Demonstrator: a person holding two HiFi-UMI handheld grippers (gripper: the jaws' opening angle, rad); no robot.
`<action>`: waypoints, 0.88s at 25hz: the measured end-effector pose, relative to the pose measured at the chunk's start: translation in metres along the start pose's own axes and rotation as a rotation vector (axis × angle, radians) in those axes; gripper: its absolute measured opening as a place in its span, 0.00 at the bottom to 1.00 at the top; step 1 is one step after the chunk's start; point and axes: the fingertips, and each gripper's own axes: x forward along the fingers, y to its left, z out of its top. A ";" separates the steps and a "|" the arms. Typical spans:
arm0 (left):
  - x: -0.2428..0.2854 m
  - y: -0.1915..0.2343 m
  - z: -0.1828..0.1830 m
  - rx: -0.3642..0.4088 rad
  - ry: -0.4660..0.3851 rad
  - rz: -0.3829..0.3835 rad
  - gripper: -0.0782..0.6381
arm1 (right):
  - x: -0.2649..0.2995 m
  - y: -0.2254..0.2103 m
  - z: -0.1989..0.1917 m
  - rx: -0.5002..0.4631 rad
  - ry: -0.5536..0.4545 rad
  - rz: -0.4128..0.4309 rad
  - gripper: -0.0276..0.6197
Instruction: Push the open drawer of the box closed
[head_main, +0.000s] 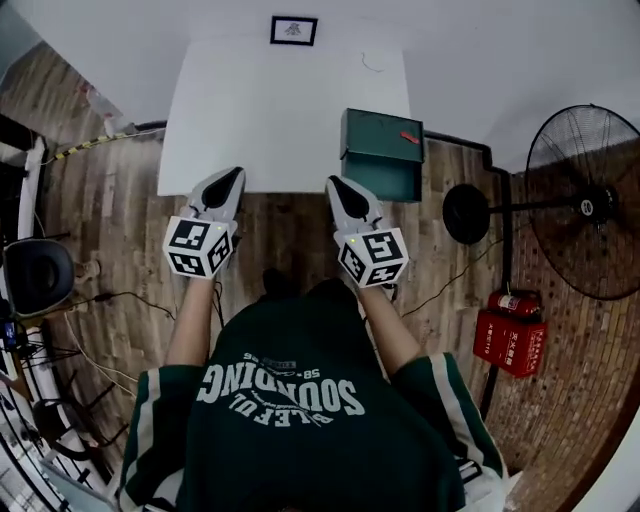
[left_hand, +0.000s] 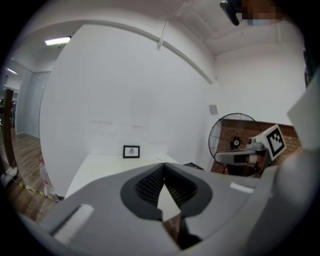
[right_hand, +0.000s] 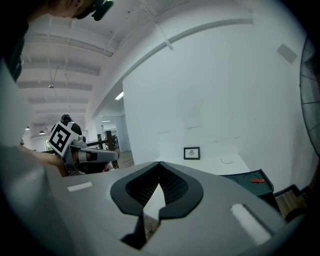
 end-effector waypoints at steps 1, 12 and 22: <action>0.007 -0.001 0.000 0.001 0.004 -0.016 0.18 | 0.000 -0.004 0.000 -0.001 -0.001 -0.015 0.05; 0.078 -0.057 0.003 0.033 0.040 -0.156 0.18 | -0.039 -0.096 -0.008 0.027 0.005 -0.205 0.05; 0.118 -0.089 -0.017 0.031 0.112 -0.213 0.18 | -0.069 -0.159 -0.080 0.102 0.111 -0.324 0.05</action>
